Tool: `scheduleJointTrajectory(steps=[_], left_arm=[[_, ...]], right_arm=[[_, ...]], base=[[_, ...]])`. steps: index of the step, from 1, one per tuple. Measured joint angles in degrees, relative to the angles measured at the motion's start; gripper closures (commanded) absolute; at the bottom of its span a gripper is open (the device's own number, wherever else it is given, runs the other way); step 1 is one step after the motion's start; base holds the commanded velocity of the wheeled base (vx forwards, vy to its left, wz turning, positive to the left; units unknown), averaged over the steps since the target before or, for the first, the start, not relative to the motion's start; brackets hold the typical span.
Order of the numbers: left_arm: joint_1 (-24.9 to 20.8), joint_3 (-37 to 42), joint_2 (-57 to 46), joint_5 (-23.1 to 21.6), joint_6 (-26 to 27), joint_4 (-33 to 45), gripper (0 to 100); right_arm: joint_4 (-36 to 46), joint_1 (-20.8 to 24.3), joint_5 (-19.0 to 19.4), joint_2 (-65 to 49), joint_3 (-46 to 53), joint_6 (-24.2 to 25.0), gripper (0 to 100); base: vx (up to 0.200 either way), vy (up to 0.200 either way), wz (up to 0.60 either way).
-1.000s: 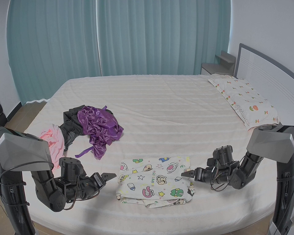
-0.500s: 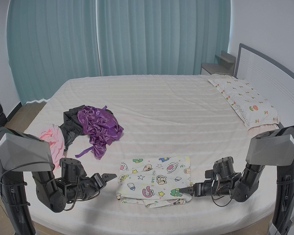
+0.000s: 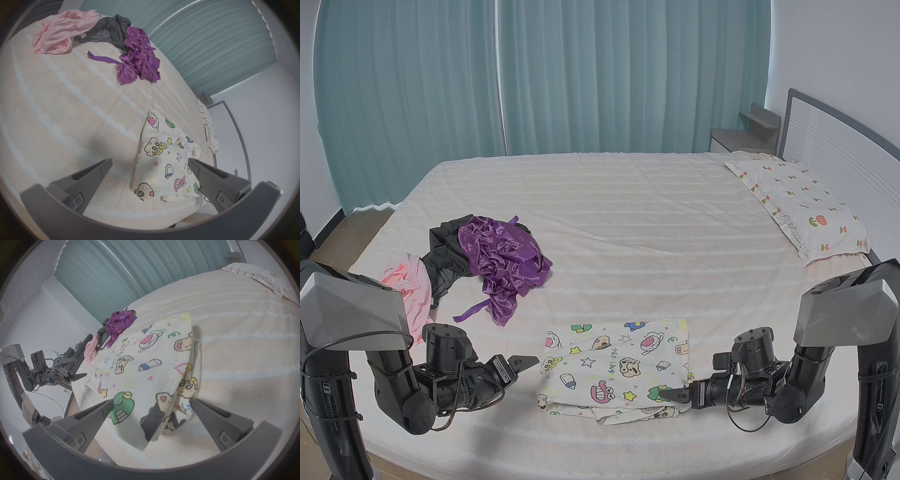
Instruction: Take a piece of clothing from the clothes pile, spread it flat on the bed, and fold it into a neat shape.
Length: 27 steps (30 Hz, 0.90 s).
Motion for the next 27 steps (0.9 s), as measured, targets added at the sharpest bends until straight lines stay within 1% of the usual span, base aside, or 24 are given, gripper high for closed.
scheduleJointTrajectory(steps=[3, 14, 27], left_arm=[[0.0, 0.0, 0.02, 0.0, 0.0, 0.0, 0], [-0.02, -0.01, 0.05, 0.0, 0.0, 0.0, 0], [-0.02, 0.0, 0.06, -0.02, 0.0, 0.0, 0]], right_arm=[[-0.11, 0.44, -0.73, 0.26, 0.11, -0.05, 100], [-0.22, 0.74, -1.04, 0.02, 1.1, -0.05, 100], [1.67, -0.69, -0.96, -4.52, 5.07, -0.51, 100]], base=[[0.0, 0.0, 0.0], [0.0, 0.0, 0.0], [0.0, 0.0, 0.0]])
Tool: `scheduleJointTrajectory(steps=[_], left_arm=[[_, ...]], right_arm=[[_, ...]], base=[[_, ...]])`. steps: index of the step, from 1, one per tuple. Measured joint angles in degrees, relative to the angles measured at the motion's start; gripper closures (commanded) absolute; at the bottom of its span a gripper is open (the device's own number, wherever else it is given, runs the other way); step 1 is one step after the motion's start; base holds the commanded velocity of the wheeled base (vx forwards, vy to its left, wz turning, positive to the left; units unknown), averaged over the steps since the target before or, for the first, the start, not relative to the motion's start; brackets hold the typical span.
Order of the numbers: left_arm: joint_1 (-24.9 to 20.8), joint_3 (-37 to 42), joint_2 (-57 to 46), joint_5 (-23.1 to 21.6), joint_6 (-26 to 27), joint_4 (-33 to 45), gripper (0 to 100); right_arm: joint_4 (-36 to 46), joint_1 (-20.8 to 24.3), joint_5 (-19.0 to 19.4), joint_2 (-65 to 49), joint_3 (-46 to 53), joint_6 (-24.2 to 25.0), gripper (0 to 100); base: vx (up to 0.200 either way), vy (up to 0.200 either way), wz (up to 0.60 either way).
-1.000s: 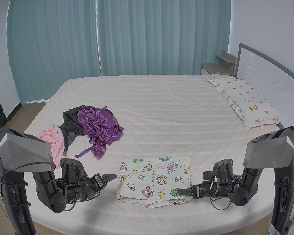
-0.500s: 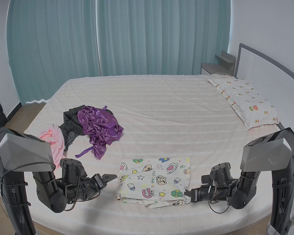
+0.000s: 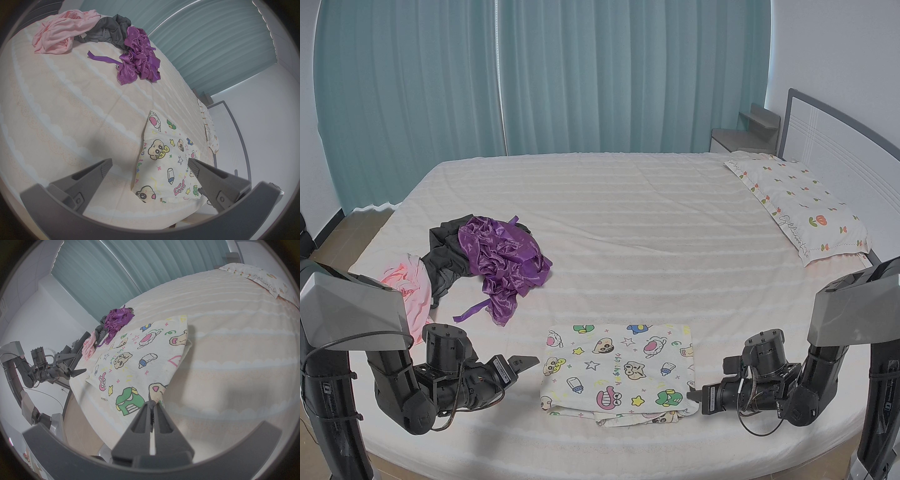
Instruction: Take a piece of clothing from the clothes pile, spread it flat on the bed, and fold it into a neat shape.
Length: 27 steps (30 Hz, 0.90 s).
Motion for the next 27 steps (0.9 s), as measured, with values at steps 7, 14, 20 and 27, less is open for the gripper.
scheduleJointTrajectory(steps=[7, 14, 20, 27], left_arm=[[0.0, 0.0, 0.0, 0.0, 0.0, 0.0, 0], [0.0, -0.01, 0.0, 0.0, 0.0, 0.0, 0], [-0.02, -0.11, 0.16, 0.52, 0.24, 0.0, 0], [-2.21, -2.43, 1.45, 5.47, 0.29, -0.22, 0]], right_arm=[[4.49, -0.02, 0.0, -1.38, 0.8, -2.11, 100], [5.06, -0.02, 0.0, -1.77, 0.77, -2.66, 0], [5.17, 0.12, 0.01, -1.68, 1.02, -3.67, 0], [4.44, -1.05, 0.39, -1.54, -0.11, -3.29, 0]], base=[[0.0, 0.0, 0.0], [0.0, 0.0, 0.0], [0.0, 0.0, 0.0], [0.0, 0.0, 0.0]])
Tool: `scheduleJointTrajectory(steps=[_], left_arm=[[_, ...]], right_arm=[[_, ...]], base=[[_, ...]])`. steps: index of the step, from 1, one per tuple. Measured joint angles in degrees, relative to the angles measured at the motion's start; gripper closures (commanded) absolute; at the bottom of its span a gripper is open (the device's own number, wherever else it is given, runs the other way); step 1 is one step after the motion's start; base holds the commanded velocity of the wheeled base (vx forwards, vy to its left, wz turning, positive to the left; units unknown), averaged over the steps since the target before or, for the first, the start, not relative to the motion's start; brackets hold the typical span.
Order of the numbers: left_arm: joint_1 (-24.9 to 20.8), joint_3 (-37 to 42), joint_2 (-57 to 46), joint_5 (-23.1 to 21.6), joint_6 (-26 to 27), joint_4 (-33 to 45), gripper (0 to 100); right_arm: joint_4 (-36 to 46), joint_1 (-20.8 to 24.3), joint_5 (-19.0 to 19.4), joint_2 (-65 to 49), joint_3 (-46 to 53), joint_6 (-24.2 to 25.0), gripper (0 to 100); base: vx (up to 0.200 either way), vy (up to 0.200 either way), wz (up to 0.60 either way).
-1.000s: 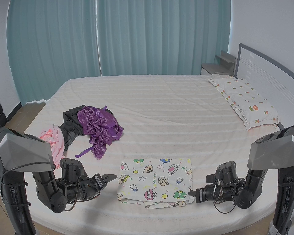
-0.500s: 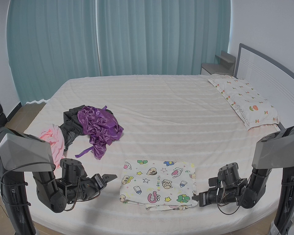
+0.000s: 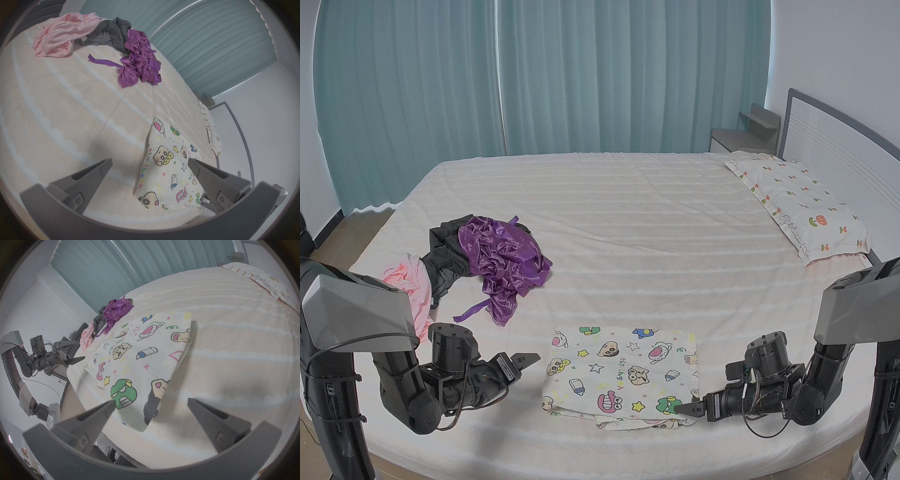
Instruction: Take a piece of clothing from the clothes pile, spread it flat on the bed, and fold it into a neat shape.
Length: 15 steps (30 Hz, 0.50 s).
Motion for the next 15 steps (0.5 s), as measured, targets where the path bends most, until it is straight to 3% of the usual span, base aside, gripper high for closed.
scheduleJointTrajectory(steps=[7, 15], left_arm=[[-3.44, -6.79, 3.28, 6.33, 0.69, 0.33, 0], [-4.6, -14.29, 8.57, 7.9, 9.58, 2.46, 0]], right_arm=[[-0.52, -1.18, 0.11, 2.01, -4.52, 2.46, 0], [-4.39, -0.62, -0.17, 7.05, -8.29, 3.45, 0]], base=[[0.0, 0.0, 0.0], [0.0, 0.0, 0.0]])
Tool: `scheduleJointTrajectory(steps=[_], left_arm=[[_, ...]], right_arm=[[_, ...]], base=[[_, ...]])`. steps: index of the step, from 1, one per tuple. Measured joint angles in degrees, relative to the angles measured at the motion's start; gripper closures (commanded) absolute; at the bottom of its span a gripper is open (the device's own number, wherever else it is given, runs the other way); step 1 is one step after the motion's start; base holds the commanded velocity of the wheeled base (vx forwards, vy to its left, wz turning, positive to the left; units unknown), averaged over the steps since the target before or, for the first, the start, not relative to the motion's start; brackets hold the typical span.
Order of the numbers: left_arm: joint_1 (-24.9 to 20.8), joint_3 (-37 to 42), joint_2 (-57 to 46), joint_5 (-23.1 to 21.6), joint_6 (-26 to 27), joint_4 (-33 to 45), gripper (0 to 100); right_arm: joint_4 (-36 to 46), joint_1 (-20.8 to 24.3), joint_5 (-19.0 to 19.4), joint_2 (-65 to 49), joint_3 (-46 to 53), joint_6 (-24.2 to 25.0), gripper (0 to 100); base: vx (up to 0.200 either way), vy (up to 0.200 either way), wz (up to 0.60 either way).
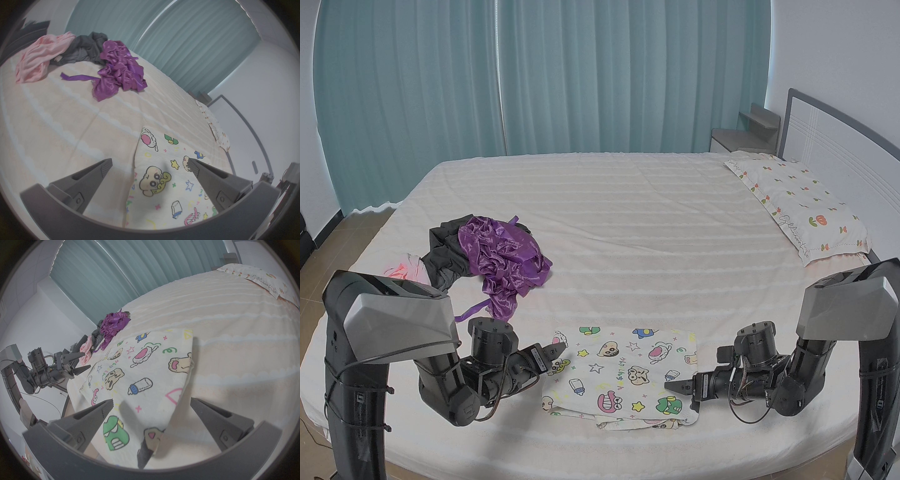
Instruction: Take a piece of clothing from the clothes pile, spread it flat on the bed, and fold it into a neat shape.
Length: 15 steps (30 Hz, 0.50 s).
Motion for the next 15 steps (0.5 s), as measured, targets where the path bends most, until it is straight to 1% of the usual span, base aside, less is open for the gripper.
scheduleJointTrajectory(steps=[6, 10, 12, 15], left_arm=[[-1.11, -3.67, 2.93, 0.09, 4.28, 3.06, 0], [-2.77, -5.68, 4.19, 0.07, 4.99, 3.94, 0], [-3.36, -6.52, 4.72, 0.07, 5.07, 4.0, 0], [-3.97, -7.19, 5.38, 0.07, 5.14, 4.06, 0]], right_arm=[[-0.16, 0.41, -0.16, 2.44, -2.13, 0.0, 0], [0.24, 0.85, -0.18, 3.36, -4.12, -0.2, 0], [0.85, 1.93, -0.13, 3.67, -5.18, -0.27, 0], [4.06, 3.89, -0.1, 4.28, -7.09, -0.33, 0]], base=[[0.0, 0.0, 0.0], [0.0, 0.0, 0.0], [0.0, 0.0, 0.0], [0.0, 0.0, 0.0]])
